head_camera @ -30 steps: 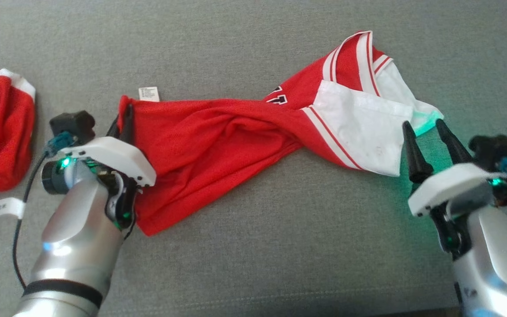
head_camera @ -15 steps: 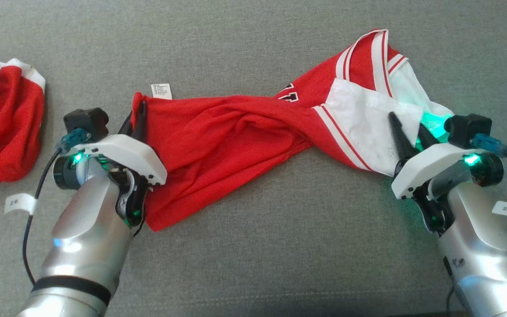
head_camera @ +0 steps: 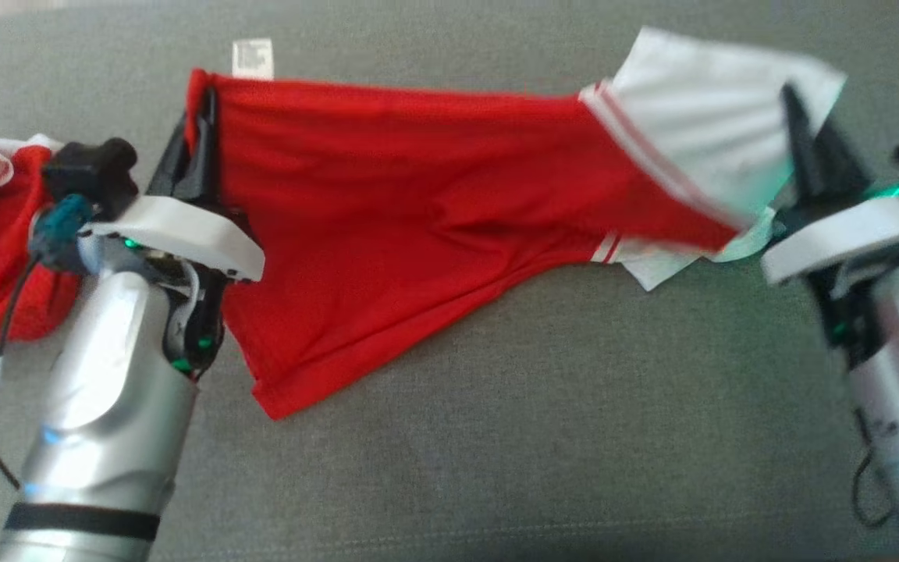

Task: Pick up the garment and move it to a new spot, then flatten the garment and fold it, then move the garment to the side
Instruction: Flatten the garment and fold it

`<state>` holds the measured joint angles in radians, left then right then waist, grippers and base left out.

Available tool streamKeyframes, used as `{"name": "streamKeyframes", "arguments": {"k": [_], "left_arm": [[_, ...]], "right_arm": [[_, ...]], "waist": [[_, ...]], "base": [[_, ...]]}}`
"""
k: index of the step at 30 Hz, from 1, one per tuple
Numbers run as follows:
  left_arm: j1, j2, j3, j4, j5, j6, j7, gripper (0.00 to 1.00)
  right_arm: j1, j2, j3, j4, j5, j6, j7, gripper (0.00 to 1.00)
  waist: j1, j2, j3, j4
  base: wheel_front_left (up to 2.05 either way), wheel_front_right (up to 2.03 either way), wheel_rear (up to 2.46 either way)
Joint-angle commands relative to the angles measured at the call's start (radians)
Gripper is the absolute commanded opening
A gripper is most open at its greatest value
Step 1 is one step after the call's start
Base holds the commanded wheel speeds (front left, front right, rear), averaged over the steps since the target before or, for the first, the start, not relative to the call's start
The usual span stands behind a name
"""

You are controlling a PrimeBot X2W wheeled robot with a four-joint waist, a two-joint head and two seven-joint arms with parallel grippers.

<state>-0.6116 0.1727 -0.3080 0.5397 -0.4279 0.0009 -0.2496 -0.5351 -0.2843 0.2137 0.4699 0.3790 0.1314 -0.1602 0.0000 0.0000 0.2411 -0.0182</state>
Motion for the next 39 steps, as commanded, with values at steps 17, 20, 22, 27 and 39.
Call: {"name": "streamKeyframes", "arguments": {"k": [17,20,22,27,39], "left_arm": [[-0.059,0.161,0.074,-0.66,0.068,0.078,0.153,0.0],[-0.086,0.17,0.079,-0.726,0.064,0.085,0.198,0.0],[-0.098,0.172,0.079,-0.752,0.053,0.085,0.223,0.0],[-0.099,0.171,0.078,-0.772,0.017,0.082,0.273,0.0],[-0.153,0.131,0.061,-0.616,-0.016,0.056,0.217,0.0]], "right_arm": [[-0.162,-0.158,-0.224,-0.696,-0.065,-0.001,0.231,0.0],[-0.201,-0.171,-0.246,-0.753,-0.058,-0.001,0.284,0.0],[-0.216,-0.176,-0.255,-0.77,-0.047,-0.001,0.319,0.0],[-0.214,-0.171,-0.259,-0.775,-0.019,-0.001,0.384,0.0],[-0.225,-0.146,-0.233,-0.664,0.05,-0.001,0.412,0.0]], "waist": [[0.0,0.0,-0.137,0.005],[0.0,0.0,-0.151,0.011],[0.0,0.0,-0.158,0.013],[0.0,0.0,-0.161,0.011],[0.0,0.0,-0.099,0.018]], "base": [[0.0,0.0,0.0],[0.0,0.0,0.0],[0.0,0.0,0.0],[0.0,0.0,0.0],[0.0,0.0,0.0]]}}
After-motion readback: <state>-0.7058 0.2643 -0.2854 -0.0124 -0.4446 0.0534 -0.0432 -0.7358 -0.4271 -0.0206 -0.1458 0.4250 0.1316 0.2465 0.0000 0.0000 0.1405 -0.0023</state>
